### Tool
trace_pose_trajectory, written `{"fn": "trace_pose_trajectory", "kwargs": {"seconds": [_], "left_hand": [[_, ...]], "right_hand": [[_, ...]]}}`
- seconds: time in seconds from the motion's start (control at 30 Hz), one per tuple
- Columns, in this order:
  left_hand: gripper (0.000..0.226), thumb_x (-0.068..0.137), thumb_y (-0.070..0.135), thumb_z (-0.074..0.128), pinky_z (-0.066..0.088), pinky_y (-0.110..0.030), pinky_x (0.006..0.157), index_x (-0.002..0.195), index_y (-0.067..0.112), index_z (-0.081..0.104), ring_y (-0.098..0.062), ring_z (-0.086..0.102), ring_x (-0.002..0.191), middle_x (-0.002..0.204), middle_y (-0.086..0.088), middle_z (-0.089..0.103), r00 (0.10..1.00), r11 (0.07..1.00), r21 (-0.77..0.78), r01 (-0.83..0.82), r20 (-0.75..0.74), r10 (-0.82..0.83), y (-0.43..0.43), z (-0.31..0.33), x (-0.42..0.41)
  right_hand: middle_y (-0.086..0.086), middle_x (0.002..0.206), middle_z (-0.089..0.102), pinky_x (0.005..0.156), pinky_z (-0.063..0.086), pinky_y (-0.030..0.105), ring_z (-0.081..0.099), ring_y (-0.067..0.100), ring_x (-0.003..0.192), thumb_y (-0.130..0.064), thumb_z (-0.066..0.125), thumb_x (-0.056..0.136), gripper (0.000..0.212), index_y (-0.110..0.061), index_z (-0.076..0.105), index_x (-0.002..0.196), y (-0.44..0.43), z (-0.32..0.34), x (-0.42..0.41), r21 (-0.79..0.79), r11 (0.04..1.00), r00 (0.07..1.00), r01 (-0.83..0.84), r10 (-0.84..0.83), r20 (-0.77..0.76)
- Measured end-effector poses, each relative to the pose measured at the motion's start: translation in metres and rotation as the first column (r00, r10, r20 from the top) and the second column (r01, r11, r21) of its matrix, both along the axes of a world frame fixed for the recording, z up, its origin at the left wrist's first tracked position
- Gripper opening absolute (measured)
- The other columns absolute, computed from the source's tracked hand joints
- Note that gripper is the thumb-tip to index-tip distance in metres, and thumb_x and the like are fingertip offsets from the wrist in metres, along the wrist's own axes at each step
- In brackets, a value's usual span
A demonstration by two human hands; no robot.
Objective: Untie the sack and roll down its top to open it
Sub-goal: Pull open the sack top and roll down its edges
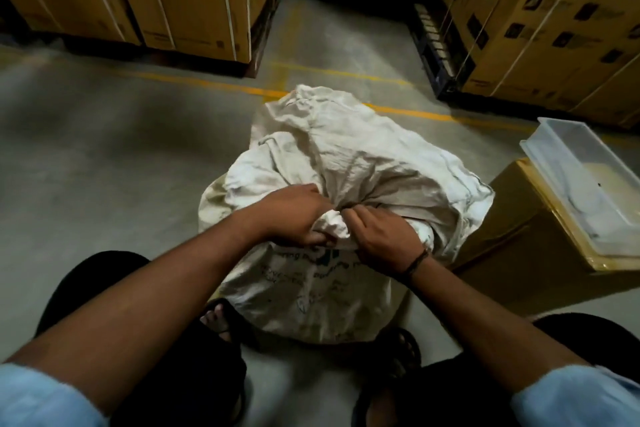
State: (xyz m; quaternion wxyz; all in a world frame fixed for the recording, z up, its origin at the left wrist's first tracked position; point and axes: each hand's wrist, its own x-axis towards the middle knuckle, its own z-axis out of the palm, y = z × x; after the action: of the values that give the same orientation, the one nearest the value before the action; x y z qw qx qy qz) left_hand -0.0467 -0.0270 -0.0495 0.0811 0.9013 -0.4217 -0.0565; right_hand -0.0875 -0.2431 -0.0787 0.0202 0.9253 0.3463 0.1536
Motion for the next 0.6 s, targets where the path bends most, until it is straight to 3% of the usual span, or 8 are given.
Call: {"fn": "trace_pose_trajectory", "kwargs": {"seconds": [0.1, 0.23, 0.3, 0.37, 0.43, 0.5, 0.6], "left_hand": [[0.045, 0.088, 0.043, 0.066, 0.046, -0.032, 0.077, 0.129, 0.028, 0.055, -0.022, 0.060, 0.105, 0.118, 0.003, 0.061, 0.999, 0.999, -0.040, 0.034, 0.030, -0.033, -0.002, -0.009, -0.001], [0.033, 0.088, 0.021, 0.048, 0.050, -0.038, 0.055, 0.121, 0.022, 0.050, -0.030, 0.061, 0.078, 0.109, -0.004, 0.057, 0.934, 0.990, 0.030, 0.139, 0.329, -0.141, 0.001, -0.011, -0.003], [0.022, 0.093, 0.014, 0.043, 0.048, -0.037, 0.052, 0.113, 0.016, 0.052, -0.028, 0.056, 0.068, 0.101, -0.009, 0.058, 0.865, 0.964, -0.051, 0.260, 0.456, -0.209, 0.007, -0.013, -0.002], [0.018, 0.098, 0.012, 0.047, 0.050, -0.037, 0.056, 0.111, 0.014, 0.059, -0.026, 0.057, 0.071, 0.103, -0.011, 0.060, 0.812, 0.952, -0.055, 0.302, 0.538, -0.226, 0.020, -0.020, 0.001], [0.023, 0.100, 0.021, 0.049, 0.050, -0.037, 0.057, 0.115, 0.013, 0.064, -0.027, 0.058, 0.072, 0.105, -0.014, 0.060, 0.844, 0.982, -0.087, 0.170, 0.526, -0.099, 0.040, -0.029, 0.009], [0.036, 0.094, 0.034, 0.051, 0.049, -0.039, 0.058, 0.121, 0.013, 0.064, -0.032, 0.059, 0.071, 0.104, -0.016, 0.059, 0.896, 0.989, -0.138, -0.050, 0.431, 0.106, 0.057, -0.034, 0.018], [0.048, 0.085, 0.045, 0.053, 0.048, -0.038, 0.064, 0.119, 0.014, 0.065, -0.033, 0.059, 0.075, 0.103, -0.015, 0.057, 0.908, 0.978, -0.103, -0.179, 0.366, 0.205, 0.061, -0.043, 0.021]], "right_hand": [[0.012, 0.102, 0.067, 0.070, 0.052, 0.042, 0.063, 0.036, 0.087, -0.029, 0.061, 0.076, 0.057, -0.013, 0.048, 0.128, -0.011, -0.005, 0.009, 0.000, 1.000, 0.982, 0.017, -0.016, -0.186], [-0.003, 0.132, 0.063, 0.096, 0.046, 0.036, 0.057, 0.020, 0.119, -0.065, 0.071, 0.068, 0.088, -0.032, 0.039, 0.144, -0.045, -0.001, 0.018, 0.019, 0.997, 0.894, 0.070, -0.054, -0.444], [-0.004, 0.134, 0.062, 0.098, 0.046, 0.035, 0.056, 0.019, 0.121, -0.073, 0.068, 0.065, 0.089, -0.033, 0.045, 0.141, -0.056, -0.005, 0.018, 0.016, 0.995, 0.883, 0.094, -0.075, -0.463], [-0.002, 0.126, 0.067, 0.091, 0.050, 0.035, 0.062, 0.022, 0.114, -0.078, 0.065, 0.063, 0.085, -0.032, 0.053, 0.132, -0.059, -0.006, 0.018, -0.016, 0.986, 0.884, 0.166, -0.156, -0.440], [-0.006, 0.125, 0.067, 0.091, 0.050, 0.033, 0.063, 0.019, 0.113, -0.078, 0.067, 0.066, 0.081, -0.034, 0.053, 0.132, -0.063, -0.004, 0.018, 0.064, 0.966, 0.858, 0.251, -0.191, -0.476], [-0.016, 0.129, 0.062, 0.097, 0.046, 0.025, 0.058, 0.006, 0.117, -0.073, 0.067, 0.075, 0.072, -0.044, 0.048, 0.137, -0.068, 0.005, 0.018, 0.193, 0.937, 0.785, 0.292, -0.119, -0.608], [-0.028, 0.135, 0.048, 0.102, 0.036, 0.018, 0.047, -0.005, 0.123, -0.072, 0.064, 0.079, 0.070, -0.045, 0.045, 0.140, -0.074, 0.013, 0.018, 0.215, 0.916, 0.731, 0.338, -0.111, -0.674]]}}
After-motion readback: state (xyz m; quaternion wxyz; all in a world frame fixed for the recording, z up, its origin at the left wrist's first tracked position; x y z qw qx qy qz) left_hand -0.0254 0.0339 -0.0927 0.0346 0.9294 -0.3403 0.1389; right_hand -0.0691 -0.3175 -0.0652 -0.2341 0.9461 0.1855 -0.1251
